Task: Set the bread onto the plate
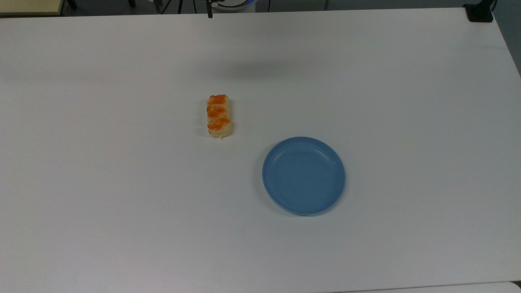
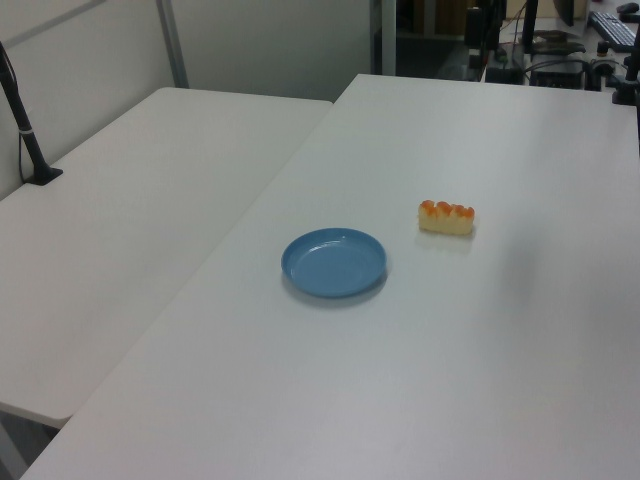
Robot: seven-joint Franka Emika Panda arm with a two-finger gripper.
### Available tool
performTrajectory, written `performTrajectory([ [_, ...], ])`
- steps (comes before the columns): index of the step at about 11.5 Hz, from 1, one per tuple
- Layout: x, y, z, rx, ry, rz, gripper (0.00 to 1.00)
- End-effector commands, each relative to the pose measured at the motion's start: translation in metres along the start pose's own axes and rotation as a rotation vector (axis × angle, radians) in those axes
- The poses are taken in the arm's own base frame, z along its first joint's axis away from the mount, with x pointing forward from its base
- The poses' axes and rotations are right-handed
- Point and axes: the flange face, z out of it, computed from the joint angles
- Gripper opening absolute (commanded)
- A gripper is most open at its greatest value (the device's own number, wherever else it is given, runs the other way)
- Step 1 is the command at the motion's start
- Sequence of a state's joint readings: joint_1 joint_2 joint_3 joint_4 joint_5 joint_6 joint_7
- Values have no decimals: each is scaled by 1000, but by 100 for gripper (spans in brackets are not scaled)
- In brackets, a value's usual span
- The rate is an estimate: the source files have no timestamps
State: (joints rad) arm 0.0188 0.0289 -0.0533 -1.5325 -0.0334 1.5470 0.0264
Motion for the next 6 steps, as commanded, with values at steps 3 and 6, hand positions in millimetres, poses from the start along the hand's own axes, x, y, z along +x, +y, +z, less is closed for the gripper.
performTrajectory([
  [3, -2, -8, 6, -8, -6, -23, 100],
  [6, -2, -11, 9, -9, -15, -25, 100],
])
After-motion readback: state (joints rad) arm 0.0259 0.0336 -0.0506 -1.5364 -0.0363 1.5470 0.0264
